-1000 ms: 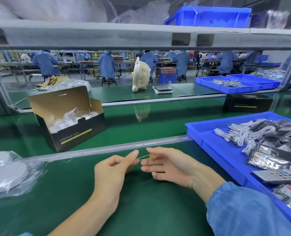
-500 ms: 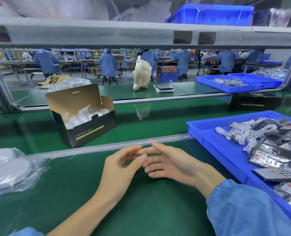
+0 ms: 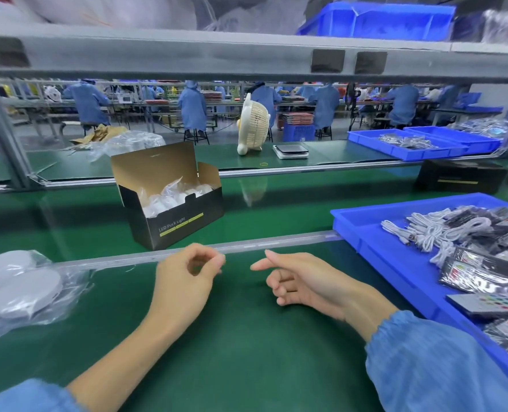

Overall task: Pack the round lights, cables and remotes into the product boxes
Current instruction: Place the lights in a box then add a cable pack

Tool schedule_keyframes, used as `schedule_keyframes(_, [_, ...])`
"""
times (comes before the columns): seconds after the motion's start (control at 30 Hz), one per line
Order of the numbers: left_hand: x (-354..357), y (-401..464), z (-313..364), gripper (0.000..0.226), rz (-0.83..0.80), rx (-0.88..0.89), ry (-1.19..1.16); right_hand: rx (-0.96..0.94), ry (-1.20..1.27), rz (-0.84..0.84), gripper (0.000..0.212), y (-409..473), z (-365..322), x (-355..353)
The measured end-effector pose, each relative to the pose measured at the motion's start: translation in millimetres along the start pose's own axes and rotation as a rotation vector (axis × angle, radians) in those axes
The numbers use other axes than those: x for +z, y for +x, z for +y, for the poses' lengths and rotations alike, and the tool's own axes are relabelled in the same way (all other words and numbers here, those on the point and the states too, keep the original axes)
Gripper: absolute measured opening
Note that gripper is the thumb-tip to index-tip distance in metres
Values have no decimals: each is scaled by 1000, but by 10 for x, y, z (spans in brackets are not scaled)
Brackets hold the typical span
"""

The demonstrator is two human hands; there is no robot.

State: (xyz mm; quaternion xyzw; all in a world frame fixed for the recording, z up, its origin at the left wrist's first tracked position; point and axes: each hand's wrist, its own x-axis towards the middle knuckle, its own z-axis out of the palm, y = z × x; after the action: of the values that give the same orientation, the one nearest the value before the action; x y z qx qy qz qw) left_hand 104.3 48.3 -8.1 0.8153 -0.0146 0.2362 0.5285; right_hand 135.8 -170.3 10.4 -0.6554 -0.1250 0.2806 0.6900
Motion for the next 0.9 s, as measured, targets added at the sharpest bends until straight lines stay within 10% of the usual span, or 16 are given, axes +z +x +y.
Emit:
schedule_keyframes(0.1, [-452, 236, -67, 12, -94, 141, 707, -4, 40, 55, 35, 28, 37, -58])
schedule_keyframes(0.27, [-1253, 566, -27, 14, -249, -307, 1521, -21, -49, 92, 25, 48, 68, -9])
schedule_keyframes(0.5, [-351, 845, 206, 31, -140, 210, 990, -71, -330, 138, 18, -2, 48, 132])
schedule_keyframes(0.63, [200, 1089, 40, 54, -134, 196, 1557, -304, -1319, 352, 17, -87, -85, -100])
schedule_keyframes(0.9, [182, 1341, 23, 20, -171, 147, 1306, -29, -1422, 918, 25, -386, -349, -923])
